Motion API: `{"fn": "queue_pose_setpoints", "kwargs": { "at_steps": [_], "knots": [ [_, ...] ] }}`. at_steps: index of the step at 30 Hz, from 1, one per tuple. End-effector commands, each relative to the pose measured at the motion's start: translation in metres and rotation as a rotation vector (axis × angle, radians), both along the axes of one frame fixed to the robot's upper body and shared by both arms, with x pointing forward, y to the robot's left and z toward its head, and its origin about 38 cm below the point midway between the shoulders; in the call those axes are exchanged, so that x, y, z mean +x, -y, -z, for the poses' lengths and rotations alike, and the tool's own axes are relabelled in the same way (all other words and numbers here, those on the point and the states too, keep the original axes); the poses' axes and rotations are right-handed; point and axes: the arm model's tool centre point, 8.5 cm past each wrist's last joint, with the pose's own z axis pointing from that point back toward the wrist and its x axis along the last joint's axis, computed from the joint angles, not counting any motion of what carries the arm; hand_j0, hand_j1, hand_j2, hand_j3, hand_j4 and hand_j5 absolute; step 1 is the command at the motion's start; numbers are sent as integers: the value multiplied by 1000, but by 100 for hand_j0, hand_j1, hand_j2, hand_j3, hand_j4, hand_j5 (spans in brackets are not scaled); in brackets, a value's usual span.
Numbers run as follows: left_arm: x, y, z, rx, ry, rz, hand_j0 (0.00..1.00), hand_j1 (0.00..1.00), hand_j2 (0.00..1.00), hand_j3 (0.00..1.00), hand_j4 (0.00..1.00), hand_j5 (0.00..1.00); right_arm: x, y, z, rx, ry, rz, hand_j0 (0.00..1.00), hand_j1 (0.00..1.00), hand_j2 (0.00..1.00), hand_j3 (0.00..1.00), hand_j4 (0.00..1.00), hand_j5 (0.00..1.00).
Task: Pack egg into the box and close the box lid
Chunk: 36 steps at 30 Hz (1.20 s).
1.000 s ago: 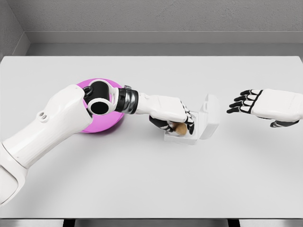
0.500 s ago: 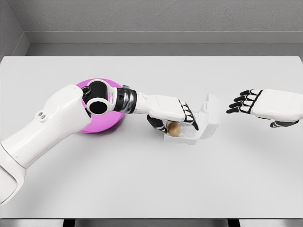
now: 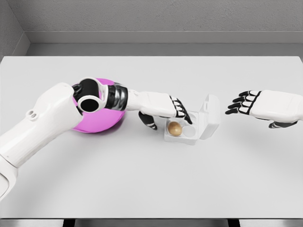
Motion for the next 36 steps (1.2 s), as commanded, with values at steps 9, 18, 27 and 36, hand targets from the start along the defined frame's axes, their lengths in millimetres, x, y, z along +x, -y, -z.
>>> {"fn": "queue_pose_setpoints", "kwargs": {
  "at_steps": [9,18,27,36],
  "knots": [
    [35,-172,-57,-86,4,-343,93,93,93,93,93,93,1,-7,5,22,-8,-10,100,100,100,100,100,100],
    [33,-203,-72,-99,13,-395,100,100,100,100,100,100,3,-19,10,54,-8,-30,100,100,100,100,100,100],
    [33,-210,-74,-107,7,-409,100,100,100,100,100,100,5,-31,11,84,-1,-50,100,100,100,100,100,100],
    [33,-212,-74,-106,6,-413,100,100,100,100,100,100,9,-97,36,100,-48,-208,100,100,100,100,100,100]
  ]
}}
